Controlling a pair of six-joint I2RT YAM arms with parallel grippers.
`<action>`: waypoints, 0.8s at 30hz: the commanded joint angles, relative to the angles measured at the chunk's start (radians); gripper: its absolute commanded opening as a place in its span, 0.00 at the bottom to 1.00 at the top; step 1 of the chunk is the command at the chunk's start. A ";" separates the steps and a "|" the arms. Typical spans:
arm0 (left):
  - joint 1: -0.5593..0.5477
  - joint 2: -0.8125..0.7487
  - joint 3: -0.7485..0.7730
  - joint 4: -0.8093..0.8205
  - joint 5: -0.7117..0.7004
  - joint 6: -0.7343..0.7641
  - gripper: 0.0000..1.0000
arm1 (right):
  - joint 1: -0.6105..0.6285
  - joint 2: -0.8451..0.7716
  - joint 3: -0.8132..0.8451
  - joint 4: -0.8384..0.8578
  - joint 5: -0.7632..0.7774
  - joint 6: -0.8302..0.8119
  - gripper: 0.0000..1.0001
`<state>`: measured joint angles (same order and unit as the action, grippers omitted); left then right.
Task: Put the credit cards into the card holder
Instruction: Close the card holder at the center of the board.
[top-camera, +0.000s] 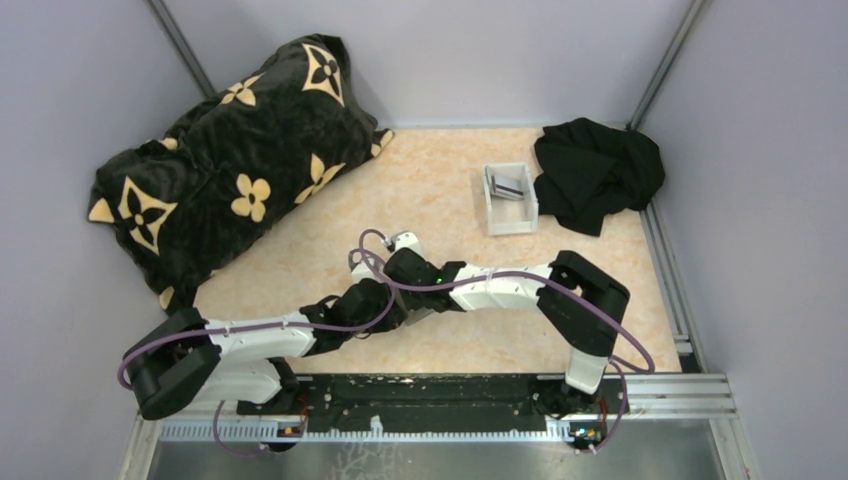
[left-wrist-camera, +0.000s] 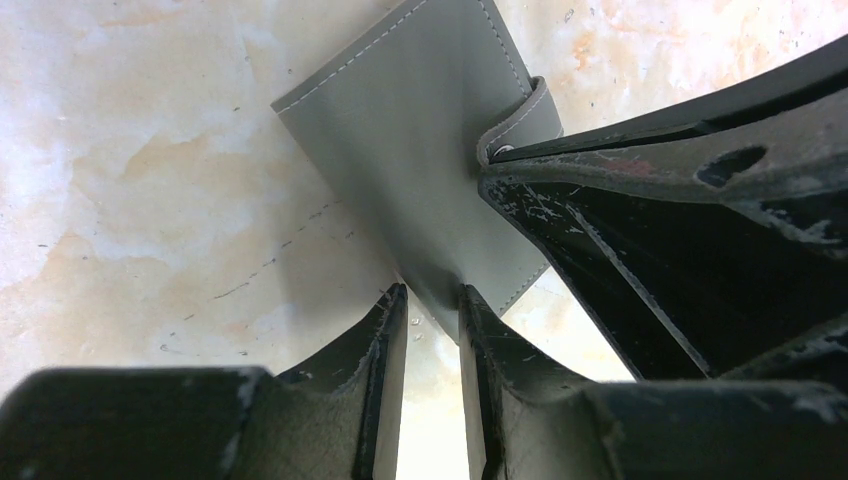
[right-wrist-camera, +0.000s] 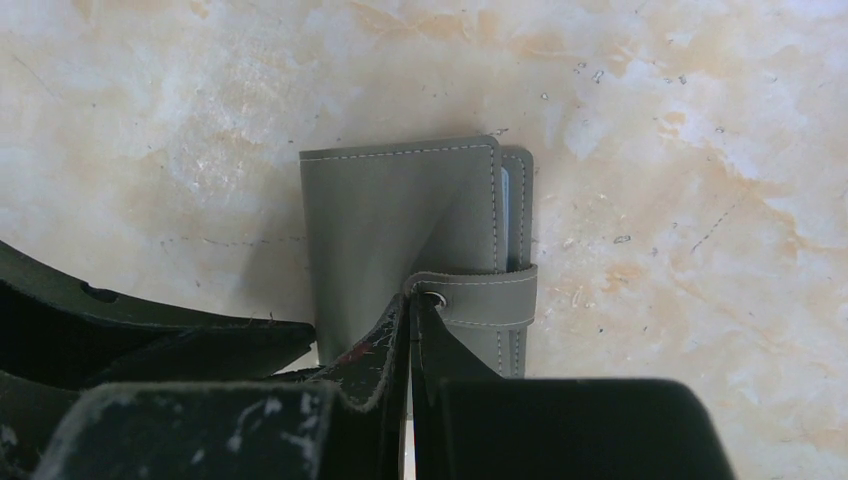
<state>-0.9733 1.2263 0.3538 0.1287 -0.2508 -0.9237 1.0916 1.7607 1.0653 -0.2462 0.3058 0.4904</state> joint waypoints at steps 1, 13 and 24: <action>-0.002 0.004 0.000 -0.046 0.004 -0.002 0.32 | -0.025 0.037 -0.041 0.042 -0.026 0.024 0.00; -0.002 0.013 0.018 -0.065 -0.007 0.007 0.32 | -0.040 -0.026 -0.031 0.044 -0.008 0.005 0.00; -0.003 -0.007 0.036 -0.082 -0.060 0.005 0.38 | -0.054 -0.058 -0.017 0.038 0.000 -0.021 0.00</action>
<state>-0.9733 1.2255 0.3664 0.1040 -0.2726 -0.9249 1.0523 1.7477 1.0470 -0.2092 0.2790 0.4892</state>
